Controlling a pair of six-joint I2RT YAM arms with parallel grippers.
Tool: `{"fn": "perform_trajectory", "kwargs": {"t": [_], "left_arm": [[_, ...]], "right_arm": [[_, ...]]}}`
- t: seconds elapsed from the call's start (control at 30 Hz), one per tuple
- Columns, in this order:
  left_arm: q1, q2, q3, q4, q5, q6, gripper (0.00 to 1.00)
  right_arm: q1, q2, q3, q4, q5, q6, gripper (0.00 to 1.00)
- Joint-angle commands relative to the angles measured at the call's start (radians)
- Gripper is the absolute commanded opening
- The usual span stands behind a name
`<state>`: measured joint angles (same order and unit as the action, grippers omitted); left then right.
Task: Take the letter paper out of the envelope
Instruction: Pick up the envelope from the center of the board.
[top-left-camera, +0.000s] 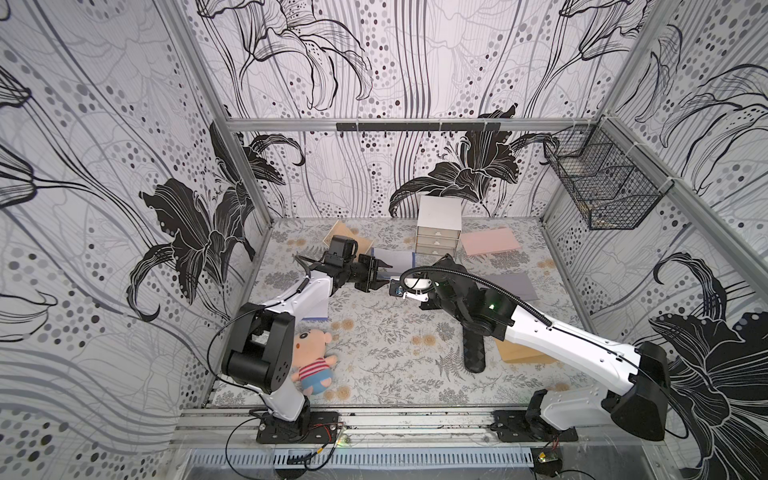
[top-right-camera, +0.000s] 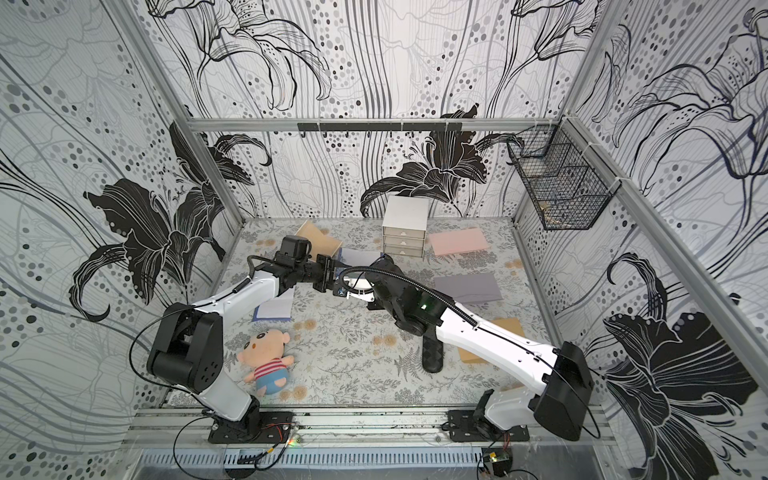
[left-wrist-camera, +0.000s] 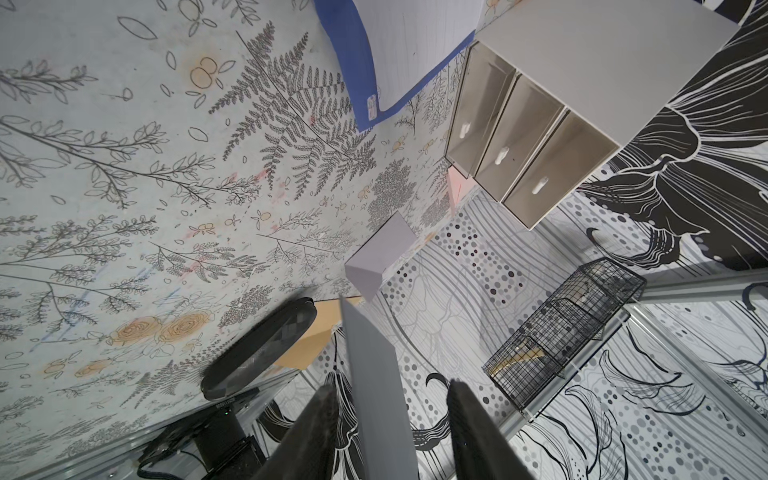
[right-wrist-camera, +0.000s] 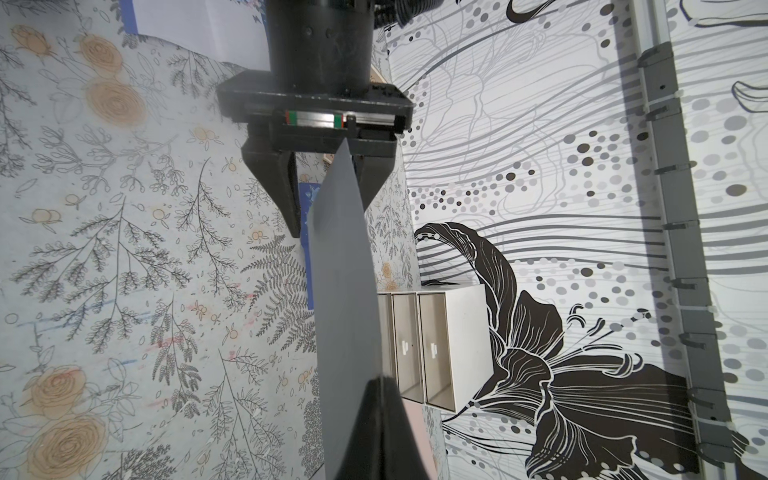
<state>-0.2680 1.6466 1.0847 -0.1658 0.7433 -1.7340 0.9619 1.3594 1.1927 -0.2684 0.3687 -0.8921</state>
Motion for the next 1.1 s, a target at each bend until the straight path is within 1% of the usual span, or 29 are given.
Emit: {"fn": "perform_trajectory", "kwargs": {"t": [0.0,0.03,0.07,0.13,0.17,0.2,0.3,0.33,0.37,0.4,0.47,0.5,0.57,0.63,0.67,0.7,0.77,0.8,0.87,0.93,0.97,1.07], "left_arm": [[-0.012,-0.023,-0.023,0.132,-0.012,-0.067,0.22],[-0.012,-0.031,-0.033,0.159,-0.024,-0.084,0.10],[-0.012,-0.040,-0.047,0.197,-0.044,-0.106,0.00],[-0.011,-0.054,-0.071,0.299,-0.078,-0.138,0.00],[-0.012,-0.055,-0.074,0.353,-0.097,-0.140,0.00],[-0.012,-0.052,-0.069,0.385,-0.111,-0.136,0.00],[-0.010,-0.040,-0.019,0.492,-0.165,-0.074,0.00],[-0.010,-0.034,0.013,0.517,-0.181,-0.023,0.00],[-0.007,-0.028,0.050,0.530,-0.188,0.049,0.00],[-0.006,-0.024,0.080,0.545,-0.192,0.119,0.00],[-0.007,-0.018,0.140,0.557,-0.199,0.280,0.00],[-0.012,-0.017,0.145,0.620,-0.193,0.342,0.00],[-0.024,-0.024,0.126,0.729,-0.203,0.441,0.00],[-0.031,-0.022,0.101,0.813,-0.210,0.467,0.00],[-0.032,-0.012,0.088,0.876,-0.204,0.456,0.00],[-0.033,-0.003,0.078,0.926,-0.198,0.439,0.00],[-0.035,0.021,0.063,1.019,-0.194,0.389,0.00],[-0.040,0.029,0.060,1.050,-0.193,0.375,0.00],[-0.055,0.041,0.060,1.105,-0.194,0.355,0.00],[-0.071,0.046,0.060,1.115,-0.209,0.348,0.00],[-0.079,0.047,0.060,1.124,-0.218,0.346,0.00],[-0.094,0.046,0.052,1.130,-0.239,0.333,0.00]], "right_arm": [[0.007,-0.027,-0.018,0.026,-0.009,0.000,0.00],[0.007,-0.031,-0.022,0.025,-0.010,0.007,0.00],[0.008,-0.035,-0.022,0.018,-0.011,0.017,0.00],[0.008,-0.044,-0.020,-0.004,-0.015,0.057,0.00],[0.008,-0.050,-0.011,-0.028,-0.021,0.108,0.03],[0.008,-0.053,0.005,-0.061,-0.031,0.166,0.08],[0.008,-0.088,0.052,-0.163,-0.074,0.432,0.30],[0.007,-0.113,0.056,-0.175,-0.076,0.536,0.39],[0.008,-0.144,0.054,-0.178,-0.074,0.650,0.49],[0.007,-0.172,0.049,-0.173,-0.072,0.748,0.57],[0.001,-0.229,0.034,-0.154,-0.043,0.980,0.75],[-0.013,-0.249,0.033,-0.153,-0.038,1.092,0.81],[-0.075,-0.277,0.024,-0.139,-0.113,1.349,0.89],[-0.157,-0.296,-0.002,-0.092,-0.203,1.579,0.94],[-0.211,-0.306,-0.029,-0.033,-0.271,1.684,0.94],[-0.245,-0.314,-0.055,0.031,-0.310,1.762,0.95],[-0.306,-0.322,-0.122,0.180,-0.343,1.942,0.95],[-0.320,-0.316,-0.144,0.228,-0.351,2.000,0.95],[-0.346,-0.283,-0.205,0.347,-0.371,2.203,0.95],[-0.348,-0.255,-0.239,0.401,-0.370,2.325,0.95],[-0.345,-0.250,-0.253,0.415,-0.363,2.362,0.95],[-0.345,-0.272,-0.306,0.484,-0.305,2.384,0.95]]}}
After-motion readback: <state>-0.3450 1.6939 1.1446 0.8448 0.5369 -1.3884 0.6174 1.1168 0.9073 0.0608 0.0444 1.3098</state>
